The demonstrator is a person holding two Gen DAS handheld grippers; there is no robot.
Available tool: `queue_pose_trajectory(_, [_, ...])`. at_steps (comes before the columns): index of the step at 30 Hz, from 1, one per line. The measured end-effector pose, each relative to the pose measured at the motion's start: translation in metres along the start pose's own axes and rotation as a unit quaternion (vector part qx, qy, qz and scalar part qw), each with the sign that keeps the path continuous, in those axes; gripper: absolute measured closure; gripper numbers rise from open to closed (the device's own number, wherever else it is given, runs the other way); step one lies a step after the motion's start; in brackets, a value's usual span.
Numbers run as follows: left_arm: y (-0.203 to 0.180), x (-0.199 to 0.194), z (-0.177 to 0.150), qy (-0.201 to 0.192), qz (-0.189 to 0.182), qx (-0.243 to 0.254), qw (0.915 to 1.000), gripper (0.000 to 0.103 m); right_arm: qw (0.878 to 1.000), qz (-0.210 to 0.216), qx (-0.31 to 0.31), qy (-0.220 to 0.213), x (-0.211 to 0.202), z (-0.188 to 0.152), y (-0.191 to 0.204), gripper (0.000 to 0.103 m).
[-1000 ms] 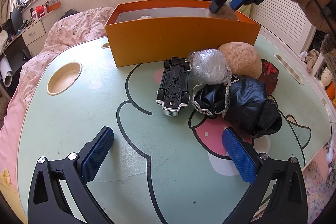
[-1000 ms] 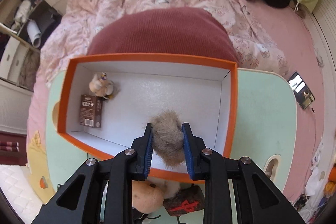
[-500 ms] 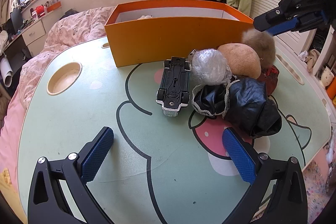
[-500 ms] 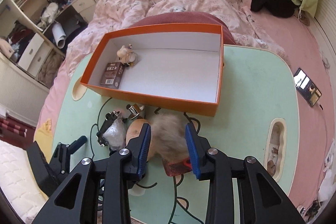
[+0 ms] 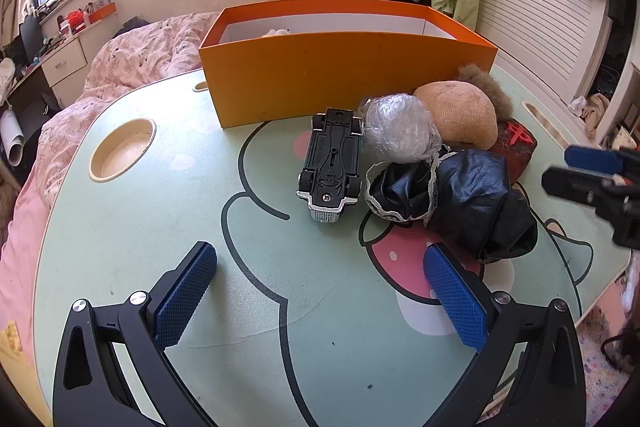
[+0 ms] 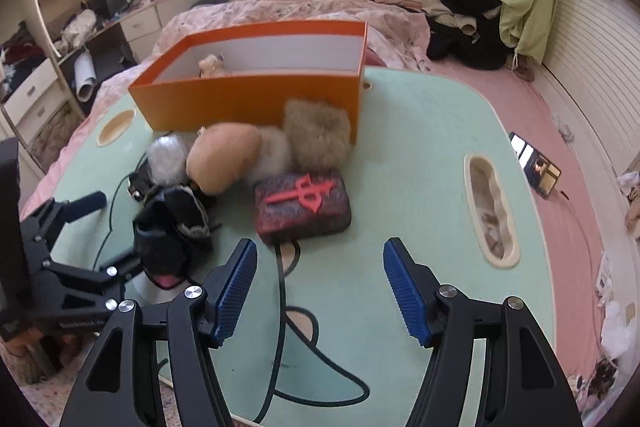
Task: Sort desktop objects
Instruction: 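Grasp the tan fluffy ball with the right gripper and set it beside the white pompom, then move the left gripper up toward the orange box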
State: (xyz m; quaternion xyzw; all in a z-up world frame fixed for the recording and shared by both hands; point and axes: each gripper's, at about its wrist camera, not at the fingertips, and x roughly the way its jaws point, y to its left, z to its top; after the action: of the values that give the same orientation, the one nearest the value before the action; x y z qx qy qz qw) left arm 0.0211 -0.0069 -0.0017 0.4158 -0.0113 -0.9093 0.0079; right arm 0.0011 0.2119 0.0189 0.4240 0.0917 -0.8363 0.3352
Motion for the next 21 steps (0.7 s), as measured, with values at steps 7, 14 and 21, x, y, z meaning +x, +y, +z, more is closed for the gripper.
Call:
queue_pose_trajectory(7, [0.001,0.0,0.0,0.0,-0.001,0.0,1.0,0.0,0.999,-0.033,-0.012,-0.027,0.017,-0.02,0.015,0.015])
queue_pose_trajectory(14, [0.002,0.0,-0.001,-0.001,0.0,0.002,1.0,0.0,0.999,-0.024,-0.02,-0.024,0.028,-0.022,0.019,0.0])
queue_pose_trajectory(21, [0.001,-0.001,-0.001,0.0,-0.001,0.002,1.0,0.0,0.999,-0.025,-0.02,-0.027,0.031,-0.024,0.018,0.0])
